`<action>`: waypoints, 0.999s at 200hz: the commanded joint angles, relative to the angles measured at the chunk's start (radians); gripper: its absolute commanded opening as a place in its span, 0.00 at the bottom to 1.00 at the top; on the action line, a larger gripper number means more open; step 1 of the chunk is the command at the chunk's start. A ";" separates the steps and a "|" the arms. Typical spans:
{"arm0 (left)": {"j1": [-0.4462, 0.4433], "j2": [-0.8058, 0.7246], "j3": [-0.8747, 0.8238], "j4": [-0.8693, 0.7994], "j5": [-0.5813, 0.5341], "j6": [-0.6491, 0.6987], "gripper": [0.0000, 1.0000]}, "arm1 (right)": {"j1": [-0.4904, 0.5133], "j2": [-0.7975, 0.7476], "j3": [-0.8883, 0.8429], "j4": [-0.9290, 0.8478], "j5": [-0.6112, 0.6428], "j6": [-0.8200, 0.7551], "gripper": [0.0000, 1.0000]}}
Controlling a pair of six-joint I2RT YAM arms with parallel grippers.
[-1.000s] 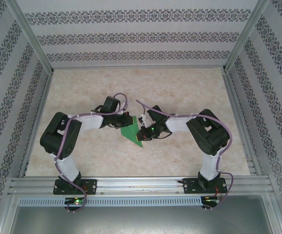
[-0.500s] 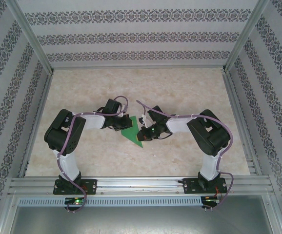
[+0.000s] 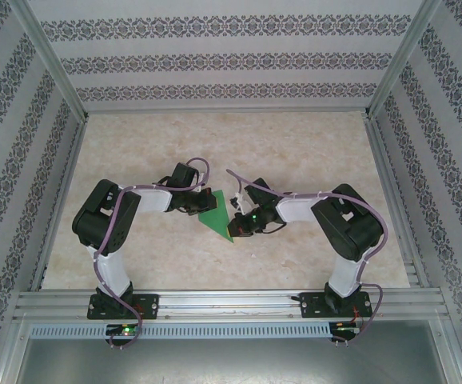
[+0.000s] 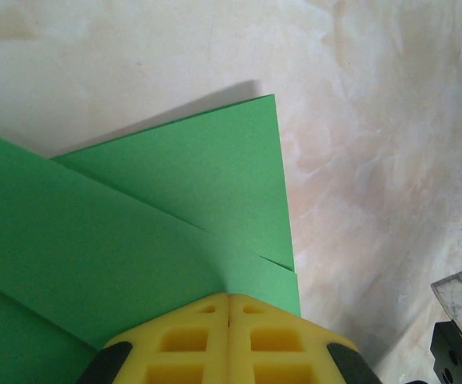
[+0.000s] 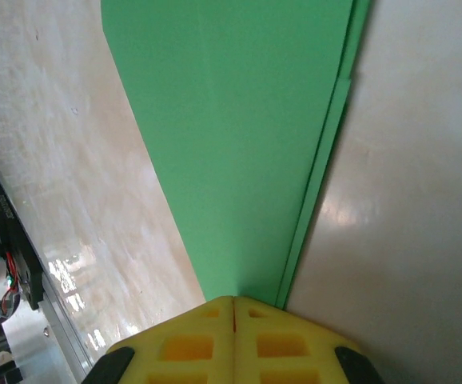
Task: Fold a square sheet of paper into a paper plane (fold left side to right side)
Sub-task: Fourth fold the wing at the center of the table.
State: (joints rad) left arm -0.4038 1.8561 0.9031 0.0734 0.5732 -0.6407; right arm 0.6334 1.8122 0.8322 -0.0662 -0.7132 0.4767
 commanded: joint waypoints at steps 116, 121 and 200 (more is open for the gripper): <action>0.030 0.041 -0.043 -0.049 -0.105 -0.004 0.03 | 0.001 -0.197 -0.024 -0.193 -0.042 0.033 0.00; 0.030 0.041 -0.044 -0.049 -0.105 -0.005 0.03 | 0.001 -0.192 -0.018 -0.179 -0.042 0.038 0.00; 0.028 0.038 -0.045 -0.037 -0.096 -0.010 0.03 | 0.007 0.020 0.099 0.166 0.058 0.158 0.00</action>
State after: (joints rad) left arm -0.3973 1.8557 0.8959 0.0952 0.5755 -0.6441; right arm 0.6434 1.7901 0.8814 -0.0235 -0.6960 0.5930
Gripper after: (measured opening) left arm 0.044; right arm 0.050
